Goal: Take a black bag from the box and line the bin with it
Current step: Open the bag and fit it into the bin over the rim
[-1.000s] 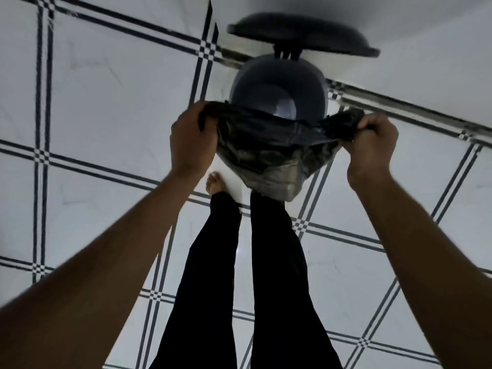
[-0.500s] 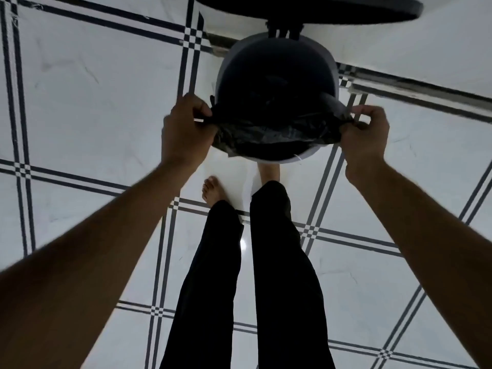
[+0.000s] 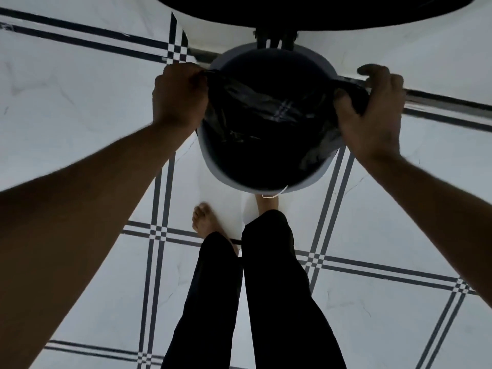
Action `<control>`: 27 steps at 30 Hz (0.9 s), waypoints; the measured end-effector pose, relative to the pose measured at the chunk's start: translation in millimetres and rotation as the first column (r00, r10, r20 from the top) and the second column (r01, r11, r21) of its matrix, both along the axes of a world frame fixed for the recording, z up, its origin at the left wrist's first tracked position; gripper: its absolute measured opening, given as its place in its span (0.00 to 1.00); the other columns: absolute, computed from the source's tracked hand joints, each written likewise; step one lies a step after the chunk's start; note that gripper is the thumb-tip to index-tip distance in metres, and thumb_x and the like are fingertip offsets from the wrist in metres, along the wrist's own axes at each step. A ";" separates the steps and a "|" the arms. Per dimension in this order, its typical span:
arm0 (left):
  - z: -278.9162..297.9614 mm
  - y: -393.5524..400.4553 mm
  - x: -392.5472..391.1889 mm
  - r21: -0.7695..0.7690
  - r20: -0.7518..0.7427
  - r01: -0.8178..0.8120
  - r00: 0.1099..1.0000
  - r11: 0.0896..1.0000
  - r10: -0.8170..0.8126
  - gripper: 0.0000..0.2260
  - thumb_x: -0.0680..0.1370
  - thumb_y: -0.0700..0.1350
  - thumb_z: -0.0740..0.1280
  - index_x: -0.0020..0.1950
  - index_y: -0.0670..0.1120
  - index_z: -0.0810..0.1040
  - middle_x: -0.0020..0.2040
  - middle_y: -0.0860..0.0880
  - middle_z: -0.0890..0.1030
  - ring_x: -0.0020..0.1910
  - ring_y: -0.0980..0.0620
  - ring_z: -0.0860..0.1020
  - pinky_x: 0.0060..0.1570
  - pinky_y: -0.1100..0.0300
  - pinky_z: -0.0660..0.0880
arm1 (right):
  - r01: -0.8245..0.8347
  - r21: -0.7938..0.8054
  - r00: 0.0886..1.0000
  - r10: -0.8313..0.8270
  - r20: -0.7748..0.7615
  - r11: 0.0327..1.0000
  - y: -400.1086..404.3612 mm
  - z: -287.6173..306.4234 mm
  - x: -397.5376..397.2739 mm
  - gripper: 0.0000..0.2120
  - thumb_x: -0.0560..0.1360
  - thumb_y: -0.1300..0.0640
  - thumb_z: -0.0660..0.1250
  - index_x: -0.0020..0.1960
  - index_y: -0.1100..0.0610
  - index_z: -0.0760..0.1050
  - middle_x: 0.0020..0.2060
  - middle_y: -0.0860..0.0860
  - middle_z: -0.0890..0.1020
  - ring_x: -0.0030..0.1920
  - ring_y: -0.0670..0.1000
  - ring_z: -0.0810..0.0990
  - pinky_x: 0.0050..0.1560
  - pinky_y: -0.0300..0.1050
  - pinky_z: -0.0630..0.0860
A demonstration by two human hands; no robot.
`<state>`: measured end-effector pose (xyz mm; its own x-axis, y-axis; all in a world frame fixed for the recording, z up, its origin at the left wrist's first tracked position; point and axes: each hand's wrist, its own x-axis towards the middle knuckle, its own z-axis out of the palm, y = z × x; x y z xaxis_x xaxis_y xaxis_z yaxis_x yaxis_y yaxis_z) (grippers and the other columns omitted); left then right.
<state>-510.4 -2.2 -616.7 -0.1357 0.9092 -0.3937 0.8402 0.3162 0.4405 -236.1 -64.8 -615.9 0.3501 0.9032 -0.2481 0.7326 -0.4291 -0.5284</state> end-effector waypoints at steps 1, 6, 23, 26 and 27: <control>-0.1 1.0 2.1 0.004 0.002 -0.013 1.000 1.000 0.013 0.10 0.77 0.43 0.57 0.44 0.45 0.79 0.43 0.45 0.80 0.46 0.45 0.77 0.41 0.57 0.67 | -0.014 0.035 1.000 0.013 0.029 0.999 0.5 2.7 -1.6 0.27 0.73 0.44 0.63 0.68 0.56 0.70 0.62 0.54 0.73 0.65 0.53 0.70 0.64 0.42 0.66; 7.5 -4.0 7.9 0.019 0.121 -0.115 0.986 0.993 0.112 0.10 0.77 0.45 0.59 0.56 0.48 0.75 0.40 0.54 0.78 0.41 0.53 0.76 0.43 0.60 0.67 | -0.207 0.301 0.977 0.178 0.120 0.931 -9.5 32.7 -27.0 0.21 0.73 0.56 0.67 0.64 0.63 0.73 0.60 0.59 0.76 0.62 0.57 0.73 0.64 0.42 0.66; 5.7 -5.5 -15.7 0.036 0.033 0.011 0.999 0.999 -0.012 0.11 0.81 0.43 0.57 0.61 0.43 0.72 0.42 0.47 0.78 0.40 0.50 0.72 0.38 0.65 0.60 | -0.304 -0.184 0.933 0.253 -0.254 0.935 50.3 13.3 -17.2 0.12 0.78 0.52 0.67 0.58 0.56 0.70 0.39 0.46 0.75 0.38 0.48 0.75 0.34 0.37 0.68; 6.5 -4.2 -20.6 0.016 -0.001 0.004 1.000 1.000 -0.004 0.13 0.77 0.36 0.55 0.61 0.42 0.68 0.41 0.48 0.75 0.38 0.47 0.71 0.40 0.58 0.63 | -0.299 -0.226 0.838 0.142 -0.527 0.927 47.0 16.1 -6.6 0.14 0.75 0.59 0.73 0.49 0.55 0.66 0.36 0.49 0.76 0.31 0.40 0.76 0.31 0.33 0.71; 7.0 -2.1 -21.1 0.005 -0.016 0.009 1.000 1.000 -0.009 0.13 0.76 0.35 0.55 0.59 0.43 0.69 0.42 0.48 0.75 0.39 0.47 0.71 0.41 0.56 0.64 | -0.273 -0.221 0.804 0.096 -0.587 0.936 47.0 14.6 -2.0 0.16 0.74 0.61 0.74 0.45 0.53 0.66 0.35 0.51 0.77 0.30 0.40 0.77 0.32 0.33 0.72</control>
<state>-531.4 -4.3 -609.7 -0.1340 0.9125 -0.3866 0.8501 0.3063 0.4283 -238.1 -17.8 -601.3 -0.0959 0.7956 -0.5981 0.4270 -0.5099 -0.7468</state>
